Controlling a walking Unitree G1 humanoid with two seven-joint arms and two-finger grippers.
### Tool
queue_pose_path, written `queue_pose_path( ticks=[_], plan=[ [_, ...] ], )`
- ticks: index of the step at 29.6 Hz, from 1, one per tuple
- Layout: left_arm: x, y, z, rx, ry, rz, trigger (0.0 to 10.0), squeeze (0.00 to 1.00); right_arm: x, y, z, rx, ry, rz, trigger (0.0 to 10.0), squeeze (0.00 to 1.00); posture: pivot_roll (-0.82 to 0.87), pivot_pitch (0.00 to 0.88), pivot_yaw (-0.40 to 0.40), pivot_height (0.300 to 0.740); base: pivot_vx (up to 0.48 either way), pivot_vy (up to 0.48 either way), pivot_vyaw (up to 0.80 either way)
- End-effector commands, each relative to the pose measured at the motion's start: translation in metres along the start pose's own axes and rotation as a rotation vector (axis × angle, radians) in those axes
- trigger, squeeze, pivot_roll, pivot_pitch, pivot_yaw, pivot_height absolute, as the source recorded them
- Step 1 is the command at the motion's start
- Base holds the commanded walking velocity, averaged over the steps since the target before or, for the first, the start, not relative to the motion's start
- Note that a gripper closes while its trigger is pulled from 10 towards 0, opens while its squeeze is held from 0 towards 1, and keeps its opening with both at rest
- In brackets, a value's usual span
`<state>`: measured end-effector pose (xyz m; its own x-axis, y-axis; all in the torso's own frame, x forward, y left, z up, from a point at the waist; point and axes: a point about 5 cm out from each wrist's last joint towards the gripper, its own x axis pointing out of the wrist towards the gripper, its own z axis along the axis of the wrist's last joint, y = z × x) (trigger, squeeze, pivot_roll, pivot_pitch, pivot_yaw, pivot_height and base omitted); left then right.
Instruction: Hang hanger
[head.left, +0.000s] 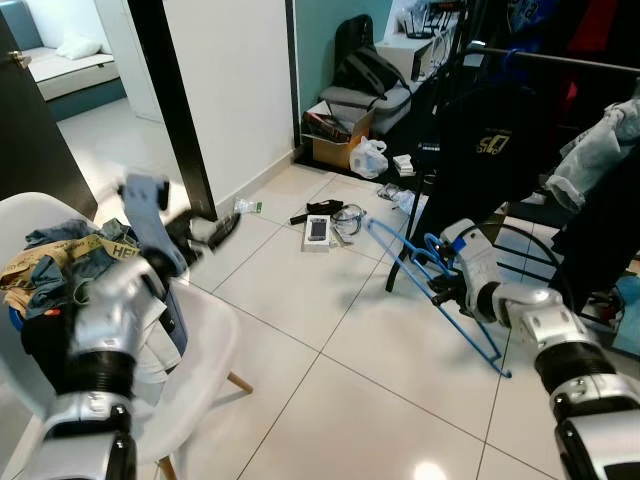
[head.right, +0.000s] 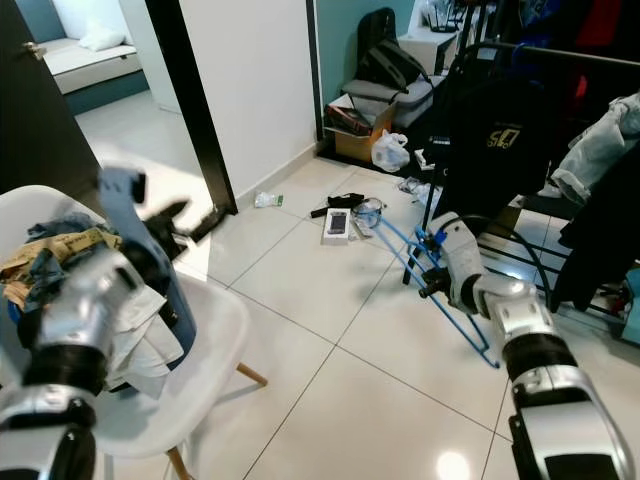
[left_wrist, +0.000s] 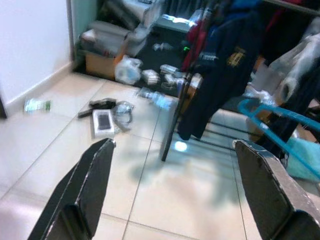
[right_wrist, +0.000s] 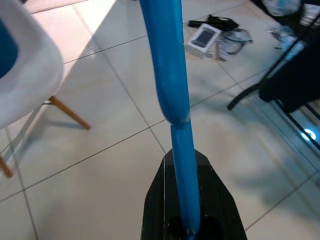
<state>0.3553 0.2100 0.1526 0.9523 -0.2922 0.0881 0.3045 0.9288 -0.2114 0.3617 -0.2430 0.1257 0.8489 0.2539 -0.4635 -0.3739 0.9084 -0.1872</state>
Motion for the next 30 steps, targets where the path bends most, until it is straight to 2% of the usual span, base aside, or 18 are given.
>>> queue_pose_path(
  ticks=[1, 3, 7, 9, 11, 13, 23, 24, 28, 29, 30],
  plan=[
    [-0.011, -0.001, -0.027, -0.053, 0.041, 0.098, 10.0, 0.00, 0.002, 0.005, -0.003, 0.039, -0.050, -0.018, 10.0, 0.00, -0.05, 0.000, 0.020, 0.740, 0.000, 0.000, 0.79],
    [-0.022, -0.003, -0.051, -0.090, 0.098, 0.168, 10.0, 0.00, 0.002, 0.008, -0.006, 0.056, -0.074, -0.027, 10.0, 0.00, -0.05, 0.000, 0.019, 0.740, 0.000, 0.000, 0.79],
    [-0.025, -0.003, -0.055, -0.095, 0.113, 0.183, 10.0, 0.00, 0.002, 0.008, -0.006, 0.062, -0.083, -0.026, 10.0, 0.00, -0.05, 0.000, 0.019, 0.740, 0.000, 0.000, 0.79],
    [-0.029, -0.004, -0.068, -0.106, 0.132, 0.237, 10.0, 0.00, 0.005, 0.008, -0.008, 0.057, -0.089, -0.054, 10.0, 0.00, -0.03, 0.000, 0.008, 0.740, 0.000, 0.000, 0.79],
    [-0.029, -0.004, -0.068, -0.106, 0.132, 0.237, 10.0, 0.00, 0.005, 0.008, -0.008, 0.057, -0.089, -0.054, 10.0, 0.00, -0.03, 0.000, 0.008, 0.740, 0.000, 0.000, 0.79],
    [-0.030, -0.003, -0.070, -0.111, 0.106, 0.280, 10.0, 0.00, 0.006, 0.008, -0.017, 0.036, -0.063, -0.085, 10.0, 0.00, -0.02, 0.000, -0.009, 0.740, 0.000, 0.000, 0.79],
    [-0.030, -0.003, -0.070, -0.111, 0.106, 0.280, 10.0, 0.00, 0.006, 0.008, -0.017, 0.036, -0.063, -0.085, 10.0, 0.00, -0.02, 0.000, -0.009, 0.740, 0.000, 0.000, 0.79],
    [-0.030, -0.010, -0.070, -0.049, 0.075, 0.258, 10.0, 0.00, 0.006, 0.011, -0.037, 0.030, -0.017, -0.164, 10.0, 0.00, 0.00, 0.000, -0.037, 0.740, 0.244, 0.000, 0.00],
    [-0.030, -0.010, -0.070, -0.049, 0.075, 0.258, 10.0, 0.00, 0.006, 0.011, -0.037, 0.030, -0.017, -0.164, 10.0, 0.00, 0.00, 0.000, -0.037, 0.740, 0.244, 0.000, 0.00],
    [-0.030, -0.015, -0.073, -0.016, 0.072, 0.233, 10.0, 0.00, 0.007, 0.014, -0.046, 0.049, -0.002, -0.204, 10.0, 0.00, 0.00, 0.000, -0.037, 0.740, 0.244, 0.000, 0.00],
    [-0.028, -0.029, -0.073, 0.013, 0.045, 0.168, 10.0, 0.00, 0.007, 0.021, -0.060, 0.082, 0.016, -0.233, 10.0, 0.00, 0.00, 0.000, -0.031, 0.740, 0.300, 0.000, 0.00]
  ],
)
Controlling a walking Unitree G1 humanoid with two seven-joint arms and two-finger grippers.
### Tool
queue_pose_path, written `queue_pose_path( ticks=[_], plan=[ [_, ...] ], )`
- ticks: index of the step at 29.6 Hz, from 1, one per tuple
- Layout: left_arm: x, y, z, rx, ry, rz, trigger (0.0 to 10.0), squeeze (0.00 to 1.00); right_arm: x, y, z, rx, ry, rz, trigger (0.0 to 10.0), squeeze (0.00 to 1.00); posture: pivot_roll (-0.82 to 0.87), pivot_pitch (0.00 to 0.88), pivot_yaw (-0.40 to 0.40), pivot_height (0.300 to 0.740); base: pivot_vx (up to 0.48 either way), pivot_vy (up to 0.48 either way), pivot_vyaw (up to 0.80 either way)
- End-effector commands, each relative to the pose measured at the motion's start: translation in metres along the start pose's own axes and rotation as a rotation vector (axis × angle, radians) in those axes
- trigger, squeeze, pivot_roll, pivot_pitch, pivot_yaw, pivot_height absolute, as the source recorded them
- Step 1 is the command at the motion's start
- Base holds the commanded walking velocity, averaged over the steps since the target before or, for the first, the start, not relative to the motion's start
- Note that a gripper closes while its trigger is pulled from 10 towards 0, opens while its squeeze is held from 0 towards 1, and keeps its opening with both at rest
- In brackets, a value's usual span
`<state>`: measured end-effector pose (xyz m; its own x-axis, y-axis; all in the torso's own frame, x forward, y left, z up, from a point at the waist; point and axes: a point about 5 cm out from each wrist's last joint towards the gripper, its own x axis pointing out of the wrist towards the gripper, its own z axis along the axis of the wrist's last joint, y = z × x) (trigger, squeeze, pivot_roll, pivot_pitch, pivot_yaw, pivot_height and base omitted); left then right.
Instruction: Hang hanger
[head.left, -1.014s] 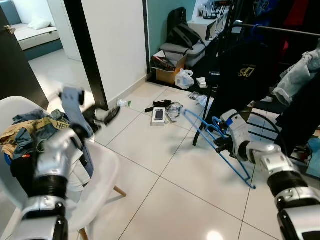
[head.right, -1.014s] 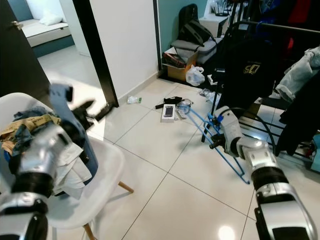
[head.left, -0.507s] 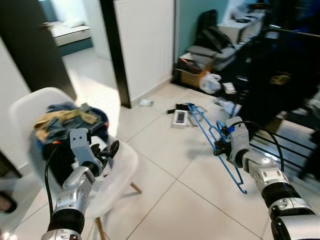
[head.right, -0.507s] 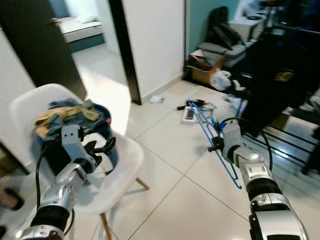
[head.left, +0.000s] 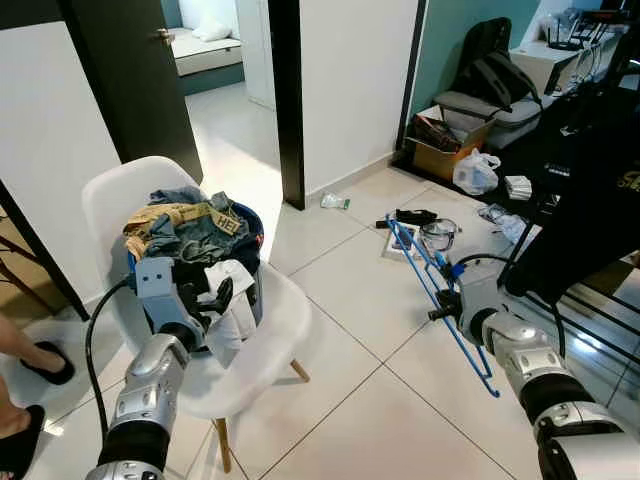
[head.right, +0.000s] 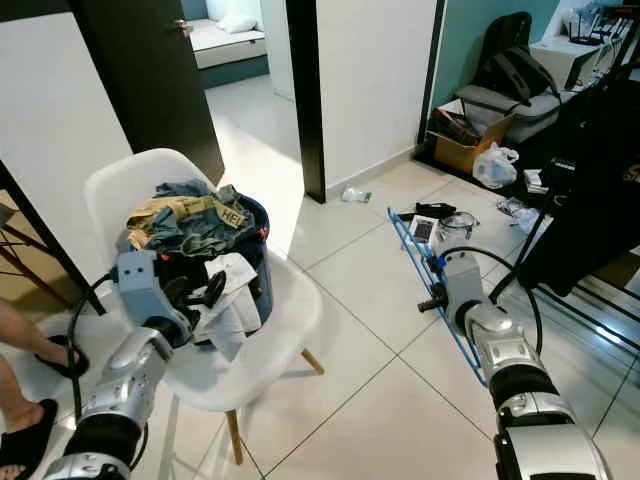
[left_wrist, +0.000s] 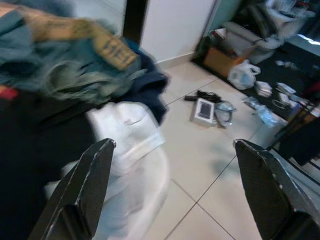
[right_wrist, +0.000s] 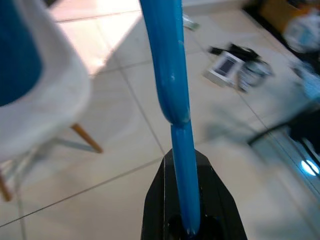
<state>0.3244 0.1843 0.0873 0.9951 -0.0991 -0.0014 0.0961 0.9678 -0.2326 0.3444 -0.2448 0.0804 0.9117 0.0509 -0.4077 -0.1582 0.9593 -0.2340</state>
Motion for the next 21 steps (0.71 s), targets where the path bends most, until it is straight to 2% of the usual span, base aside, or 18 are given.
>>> queue_pose_path(
  ticks=[1, 3, 5, 10, 11, 13, 15, 18, 21],
  plan=[
    [0.001, -0.015, 0.001, 0.042, -0.021, -0.078, 10.0, 0.00, -0.001, 0.008, -0.015, 0.029, 0.025, -0.008, 10.0, 0.00, 0.00, 0.000, -0.031, 0.740, 0.307, 0.000, 0.00],
    [0.002, -0.018, 0.005, 0.054, -0.035, -0.101, 10.0, 0.00, -0.001, 0.008, -0.016, 0.031, 0.022, -0.004, 10.0, 0.00, 0.00, 0.000, -0.031, 0.740, 0.307, 0.000, 0.00],
    [0.008, -0.023, 0.017, 0.069, -0.072, -0.131, 10.0, 0.00, -0.001, 0.008, -0.013, 0.033, 0.006, 0.001, 10.0, 0.00, -0.01, 0.000, -0.022, 0.740, 0.311, 0.000, 0.00],
    [0.013, -0.027, 0.029, 0.084, -0.116, -0.144, 10.0, 0.00, -0.001, 0.006, -0.010, 0.032, -0.015, -0.005, 10.0, 0.00, -0.02, 0.000, -0.012, 0.740, 0.314, 0.000, 0.00],
    [0.017, -0.031, 0.038, 0.069, -0.152, -0.148, 10.0, 0.00, -0.001, 0.005, -0.008, 0.032, -0.025, -0.009, 10.0, 0.00, -0.03, 0.000, -0.009, 0.740, 0.315, 0.000, 0.00],
    [0.017, -0.031, 0.038, 0.069, -0.152, -0.148, 10.0, 0.00, -0.001, 0.005, -0.008, 0.032, -0.025, -0.009, 10.0, 0.00, -0.03, 0.000, -0.009, 0.740, 0.315, 0.000, 0.00],
    [0.023, -0.041, 0.059, 0.056, -0.225, -0.171, 10.0, 0.00, -0.001, 0.004, -0.008, 0.025, -0.035, -0.012, 10.0, 0.00, -0.03, 0.000, -0.004, 0.740, 0.317, 0.000, 0.00],
    [0.025, -0.046, 0.069, 0.061, -0.257, -0.183, 10.0, 0.00, -0.001, 0.005, -0.008, 0.023, -0.038, -0.012, 10.0, 0.00, -0.03, 0.000, 0.000, 0.740, 0.319, 0.000, 0.00],
    [0.026, -0.053, 0.078, 0.100, -0.289, -0.197, 10.0, 0.00, -0.001, 0.007, -0.009, 0.020, -0.042, -0.012, 10.0, 0.00, -0.02, 0.000, 0.009, 0.740, 0.315, 0.000, 0.00]
  ],
)
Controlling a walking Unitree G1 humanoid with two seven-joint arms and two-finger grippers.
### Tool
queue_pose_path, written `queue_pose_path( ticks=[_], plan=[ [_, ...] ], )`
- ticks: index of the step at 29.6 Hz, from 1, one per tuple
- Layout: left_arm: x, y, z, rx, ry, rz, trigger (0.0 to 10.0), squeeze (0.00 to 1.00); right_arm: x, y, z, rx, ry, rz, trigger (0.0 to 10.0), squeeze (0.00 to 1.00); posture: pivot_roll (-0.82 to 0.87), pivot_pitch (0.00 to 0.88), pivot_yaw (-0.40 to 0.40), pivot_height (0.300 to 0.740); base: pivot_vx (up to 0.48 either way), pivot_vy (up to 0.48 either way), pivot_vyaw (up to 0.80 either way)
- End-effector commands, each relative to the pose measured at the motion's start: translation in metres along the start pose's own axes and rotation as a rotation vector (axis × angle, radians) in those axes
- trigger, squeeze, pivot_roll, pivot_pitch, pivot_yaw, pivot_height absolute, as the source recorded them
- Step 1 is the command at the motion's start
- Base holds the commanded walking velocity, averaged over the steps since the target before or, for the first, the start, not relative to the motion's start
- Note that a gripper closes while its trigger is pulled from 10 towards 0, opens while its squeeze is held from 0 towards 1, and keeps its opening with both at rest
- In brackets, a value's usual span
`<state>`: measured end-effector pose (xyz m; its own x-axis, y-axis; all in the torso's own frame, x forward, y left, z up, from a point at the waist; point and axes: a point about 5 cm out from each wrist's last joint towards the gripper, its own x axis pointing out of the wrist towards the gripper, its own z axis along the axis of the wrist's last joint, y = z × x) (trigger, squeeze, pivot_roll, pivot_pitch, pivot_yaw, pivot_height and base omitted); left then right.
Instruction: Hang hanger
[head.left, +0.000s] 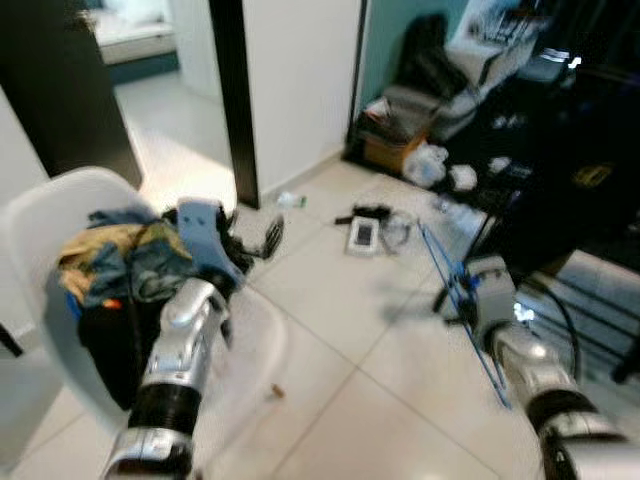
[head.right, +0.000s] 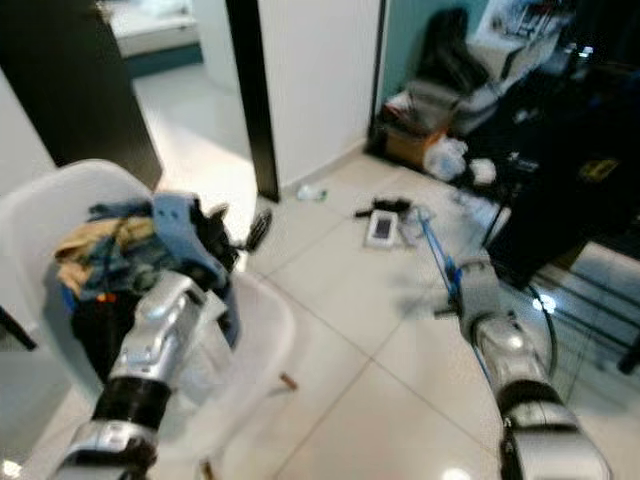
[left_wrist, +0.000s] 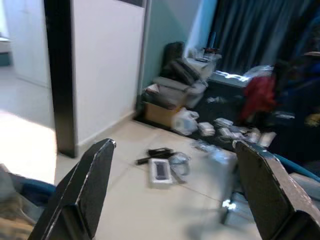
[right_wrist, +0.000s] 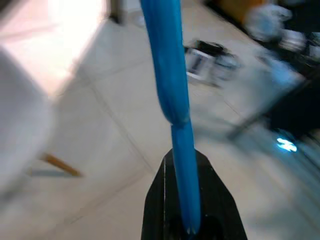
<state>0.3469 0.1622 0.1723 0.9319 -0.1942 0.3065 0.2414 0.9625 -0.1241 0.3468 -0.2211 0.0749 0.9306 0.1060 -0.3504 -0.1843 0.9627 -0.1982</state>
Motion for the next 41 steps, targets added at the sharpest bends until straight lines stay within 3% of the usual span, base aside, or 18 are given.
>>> queue_pose_path(
  ticks=[1, 8, 15, 23, 31, 41],
  plan=[
    [0.004, -0.014, 0.000, 0.008, -0.001, -0.038, 10.0, 0.00, -0.008, -0.017, -0.011, -0.006, 0.031, -0.049, 10.0, 0.00, -0.02, 0.000, 0.009, 0.740, 0.315, 0.000, 0.00],
    [0.001, -0.016, 0.001, 0.061, 0.021, -0.018, 10.0, 0.00, -0.007, -0.009, -0.010, -0.020, 0.006, 0.006, 10.0, 0.00, -0.02, 0.000, 0.020, 0.740, 0.303, 0.000, 0.47],
    [-0.008, -0.011, -0.011, 0.115, 0.107, 0.014, 10.0, 0.00, -0.007, -0.006, -0.015, -0.015, 0.013, 0.010, 10.0, 0.00, -0.01, 0.000, 0.032, 0.740, 0.000, 0.000, 0.68],
    [-0.012, -0.014, -0.020, 0.087, 0.180, -0.006, 10.0, 0.00, -0.009, -0.011, -0.017, -0.009, 0.022, -0.029, 10.0, 0.00, -0.01, 0.000, 0.038, 0.740, 0.000, 0.000, 0.05],
    [-0.015, -0.032, -0.028, 0.050, 0.234, -0.123, 10.0, 0.00, -0.010, -0.010, -0.022, -0.006, 0.028, -0.041, 10.0, 0.00, -0.02, 0.000, 0.056, 0.740, 0.000, 0.000, 0.00],
    [-0.013, -0.026, -0.031, 0.013, 0.262, -0.041, 10.0, 0.00, -0.012, -0.006, -0.025, -0.040, 0.023, 0.001, 10.0, 0.00, -0.03, 0.000, 0.064, 0.740, 0.000, -0.277, 0.16]
  ],
)
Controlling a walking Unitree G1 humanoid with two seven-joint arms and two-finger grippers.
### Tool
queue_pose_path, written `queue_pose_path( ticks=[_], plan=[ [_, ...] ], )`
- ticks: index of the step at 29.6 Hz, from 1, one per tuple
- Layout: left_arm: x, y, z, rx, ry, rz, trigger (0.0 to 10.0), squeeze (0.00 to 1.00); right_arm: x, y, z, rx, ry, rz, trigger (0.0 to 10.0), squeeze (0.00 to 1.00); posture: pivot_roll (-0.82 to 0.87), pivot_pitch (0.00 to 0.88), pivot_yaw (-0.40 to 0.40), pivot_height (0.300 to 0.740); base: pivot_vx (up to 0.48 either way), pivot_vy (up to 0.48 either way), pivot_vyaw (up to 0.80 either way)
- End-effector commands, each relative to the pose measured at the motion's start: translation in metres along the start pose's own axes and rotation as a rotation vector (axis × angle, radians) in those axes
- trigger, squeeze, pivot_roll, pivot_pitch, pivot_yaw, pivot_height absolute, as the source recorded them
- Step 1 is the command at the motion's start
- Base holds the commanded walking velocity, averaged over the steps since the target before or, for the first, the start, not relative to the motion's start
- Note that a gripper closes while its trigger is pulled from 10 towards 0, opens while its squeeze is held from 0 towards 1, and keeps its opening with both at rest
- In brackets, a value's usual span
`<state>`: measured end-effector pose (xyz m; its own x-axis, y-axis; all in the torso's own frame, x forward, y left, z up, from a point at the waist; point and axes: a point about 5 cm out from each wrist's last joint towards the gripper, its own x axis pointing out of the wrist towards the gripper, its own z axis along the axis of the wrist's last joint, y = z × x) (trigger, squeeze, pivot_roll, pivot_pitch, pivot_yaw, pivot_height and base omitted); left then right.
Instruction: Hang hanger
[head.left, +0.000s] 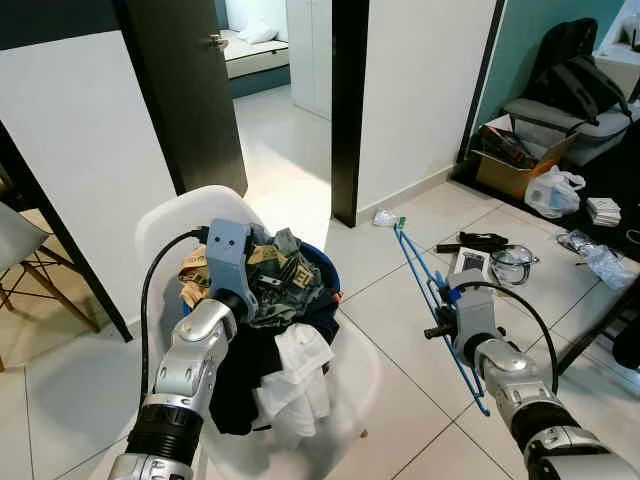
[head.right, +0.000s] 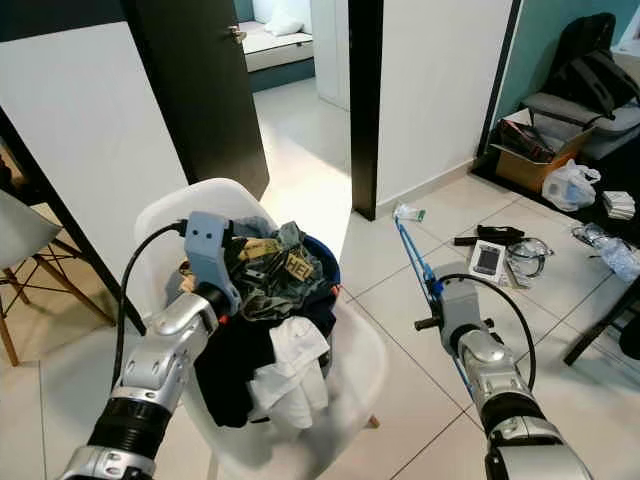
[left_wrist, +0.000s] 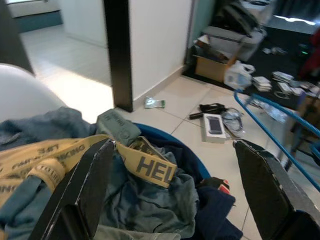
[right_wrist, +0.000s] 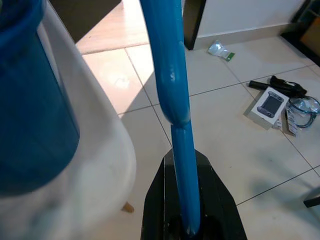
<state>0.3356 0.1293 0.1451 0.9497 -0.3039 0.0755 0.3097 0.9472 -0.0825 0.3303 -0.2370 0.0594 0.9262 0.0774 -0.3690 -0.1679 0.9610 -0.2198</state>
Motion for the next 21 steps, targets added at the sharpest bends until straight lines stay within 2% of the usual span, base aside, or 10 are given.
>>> queue_pose_path(
  ticks=[1, 6, 7, 13, 17, 21],
  plan=[
    [0.000, 0.005, -0.002, -0.019, 0.016, 0.034, 10.0, 0.00, 0.000, 0.003, -0.001, -0.025, -0.003, 0.023, 10.0, 0.00, -0.03, 0.000, 0.064, 0.740, 0.000, 0.000, 0.79],
    [0.000, 0.010, -0.001, -0.026, 0.015, 0.069, 10.0, 0.00, -0.001, 0.004, -0.002, -0.051, -0.001, 0.033, 10.0, 0.00, -0.03, 0.000, 0.065, 0.740, 0.000, 0.000, 0.79],
    [0.000, 0.016, 0.001, -0.032, 0.015, 0.093, 10.0, 0.00, -0.001, 0.004, -0.002, -0.058, 0.000, 0.031, 10.0, 0.00, -0.03, 0.000, 0.065, 0.740, 0.000, 0.000, 0.79],
    [-0.001, 0.020, -0.001, -0.035, 0.027, 0.100, 10.0, 0.00, -0.001, 0.004, -0.002, -0.072, -0.002, 0.018, 10.0, 0.00, -0.03, 0.000, 0.067, 0.740, 0.000, 0.000, 0.78],
    [-0.002, 0.023, -0.005, -0.042, 0.041, 0.105, 10.0, 0.00, -0.001, 0.003, -0.003, -0.073, 0.006, -0.004, 10.0, 0.00, -0.03, 0.000, 0.067, 0.740, 0.000, 0.000, 0.00],
    [-0.008, 0.029, -0.014, -0.026, 0.073, 0.110, 10.0, 0.00, -0.003, -0.001, -0.009, -0.078, 0.038, -0.037, 10.0, 0.00, -0.03, 0.000, 0.064, 0.740, 0.000, 0.394, 0.00]
  ],
)
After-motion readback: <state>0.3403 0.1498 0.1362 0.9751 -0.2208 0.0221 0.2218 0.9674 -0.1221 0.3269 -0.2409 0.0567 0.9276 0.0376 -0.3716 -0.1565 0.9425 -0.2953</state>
